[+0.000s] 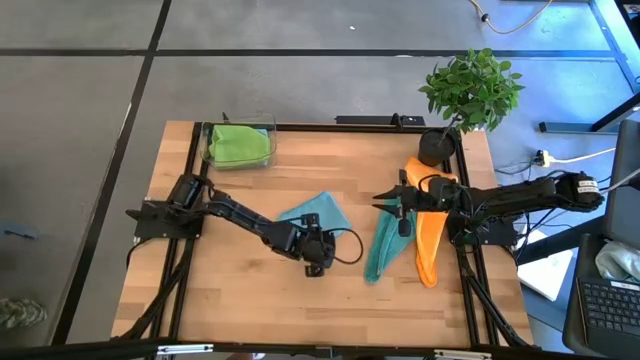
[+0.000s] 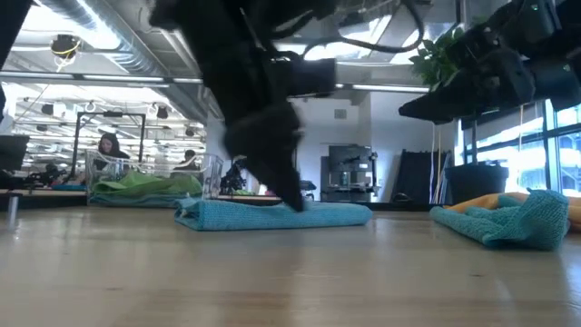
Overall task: Fold microfiber towels
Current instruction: Stack the light blue microfiber cloth on top of the green microfiber cloth in the transparent bin
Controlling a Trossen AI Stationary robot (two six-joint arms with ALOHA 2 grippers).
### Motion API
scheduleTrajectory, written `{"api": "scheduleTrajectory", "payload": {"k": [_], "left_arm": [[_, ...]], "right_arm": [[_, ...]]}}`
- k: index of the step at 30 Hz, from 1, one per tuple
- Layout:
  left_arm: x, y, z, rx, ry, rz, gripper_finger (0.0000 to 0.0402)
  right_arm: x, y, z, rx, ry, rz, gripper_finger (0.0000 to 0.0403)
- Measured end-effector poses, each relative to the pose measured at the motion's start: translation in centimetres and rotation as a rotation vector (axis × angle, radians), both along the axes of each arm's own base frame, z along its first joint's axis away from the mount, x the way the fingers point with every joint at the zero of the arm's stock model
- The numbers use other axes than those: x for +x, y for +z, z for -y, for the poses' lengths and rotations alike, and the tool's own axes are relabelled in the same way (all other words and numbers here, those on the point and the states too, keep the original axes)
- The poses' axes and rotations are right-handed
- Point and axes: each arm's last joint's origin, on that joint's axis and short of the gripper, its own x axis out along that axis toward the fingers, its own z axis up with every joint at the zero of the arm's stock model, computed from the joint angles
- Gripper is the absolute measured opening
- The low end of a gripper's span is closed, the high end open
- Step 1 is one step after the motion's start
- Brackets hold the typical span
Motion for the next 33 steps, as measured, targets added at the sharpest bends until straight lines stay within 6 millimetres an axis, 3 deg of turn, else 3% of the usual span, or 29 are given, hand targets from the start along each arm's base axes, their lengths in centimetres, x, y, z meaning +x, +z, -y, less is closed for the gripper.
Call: {"api": "scheduleTrajectory", "payload": {"k": [11, 16, 20, 26, 33], "left_arm": [[0.8, -2.8, -2.1, -0.081, 0.09, -0.069, 0.0157], [0.7, -3.2, -2.3, -0.077, 0.161, -0.078, 0.0154], [0.5, -3.2, -2.3, -0.085, 0.179, -0.088, 0.0118], [0.1, -2.9, -2.7, -0.066, 0.186, -0.118, 0.0013], [-1.7, -1.4, -3.9, -0.013, 0.219, -0.237, 0.0002]], "right_arm": [[0.1, -0.5, -0.1, -0.02, 0.022, -0.042, 0.0103], [0.0, -0.5, -0.2, -0.02, 0.022, -0.045, 0.0103], [0.0, -0.6, -0.2, -0.027, 0.024, -0.048, 0.0103], [0.0, -0.6, -0.2, -0.044, 0.028, -0.053, 0.0103], [0.0, -0.6, -0.2, -0.045, 0.028, -0.053, 0.0103]]}}
